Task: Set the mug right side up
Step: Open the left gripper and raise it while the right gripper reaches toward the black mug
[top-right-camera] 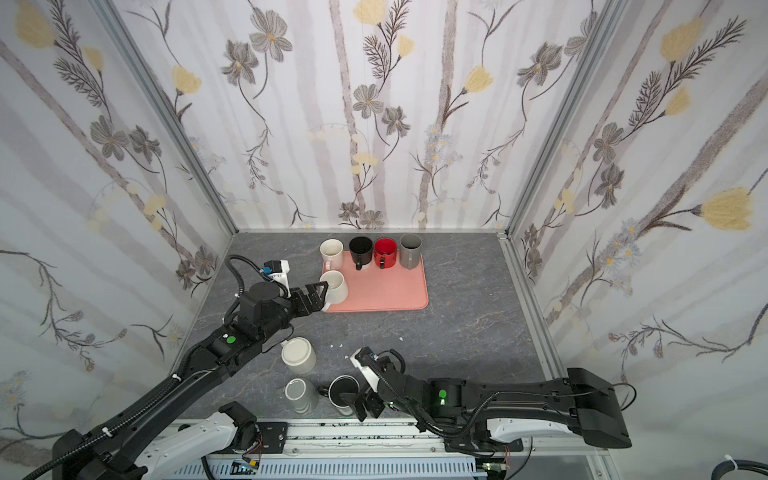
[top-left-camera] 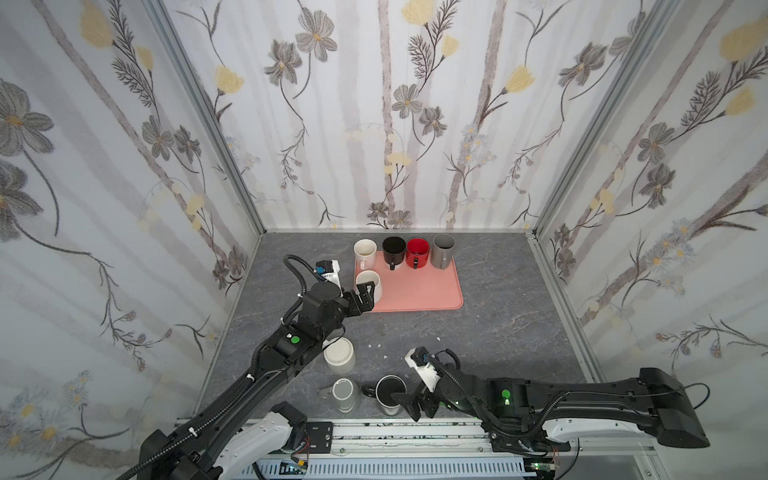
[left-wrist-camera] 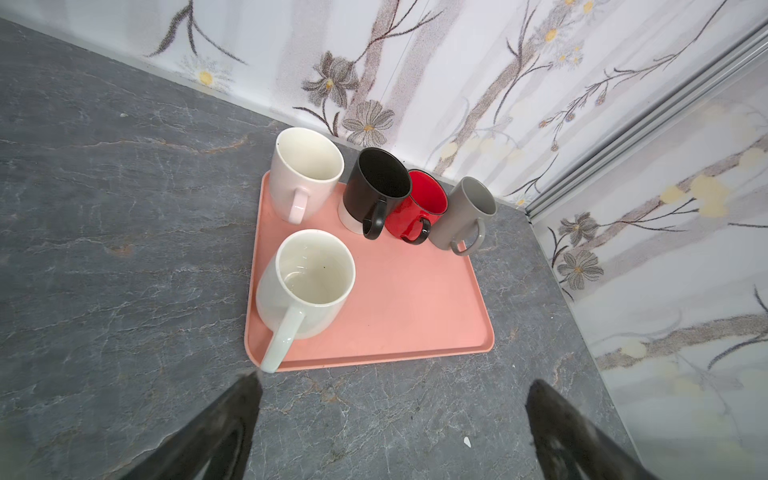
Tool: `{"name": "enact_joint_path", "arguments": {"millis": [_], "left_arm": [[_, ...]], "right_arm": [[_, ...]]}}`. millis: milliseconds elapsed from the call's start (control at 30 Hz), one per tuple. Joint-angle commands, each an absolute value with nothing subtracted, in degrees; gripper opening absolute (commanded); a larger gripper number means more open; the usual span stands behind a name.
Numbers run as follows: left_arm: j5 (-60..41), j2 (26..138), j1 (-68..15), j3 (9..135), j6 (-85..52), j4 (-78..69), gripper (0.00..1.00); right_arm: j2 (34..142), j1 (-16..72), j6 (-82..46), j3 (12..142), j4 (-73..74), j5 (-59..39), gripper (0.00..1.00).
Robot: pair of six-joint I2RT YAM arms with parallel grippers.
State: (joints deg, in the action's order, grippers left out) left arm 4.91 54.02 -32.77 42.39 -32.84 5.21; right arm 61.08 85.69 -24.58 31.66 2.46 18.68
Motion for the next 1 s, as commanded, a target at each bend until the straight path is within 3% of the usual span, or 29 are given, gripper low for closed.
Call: {"name": "enact_joint_path", "arguments": {"millis": [0, 233, 400, 900, 967], "left_arm": [[6.03, 52.62, -32.70, 41.02, -33.91, 1.75, 1.00], [6.24, 51.73, -32.61, 40.09, -32.89, 2.20, 1.00], [6.08, 51.20, -32.60, 39.47, -32.98, 1.94, 1.00], [-3.13, 49.90, -33.07, 38.21, -32.84, 0.50, 1.00], [-3.09, 50.72, -34.39, 38.60, -32.62, 2.05, 0.96]], "right_arm": [[65.11, 89.95, -23.97, 34.72, -1.88, 30.03, 1.00], [76.82, 94.01, -22.81, 41.53, -6.87, 33.29, 1.00], [79.01, 93.39, -24.78, 42.21, -9.31, 38.45, 1.00], [70.18, 73.21, -32.77, 35.54, -6.16, 33.34, 1.00], [67.36, 71.71, -32.78, 34.23, -4.97, 31.76, 1.00]]}}
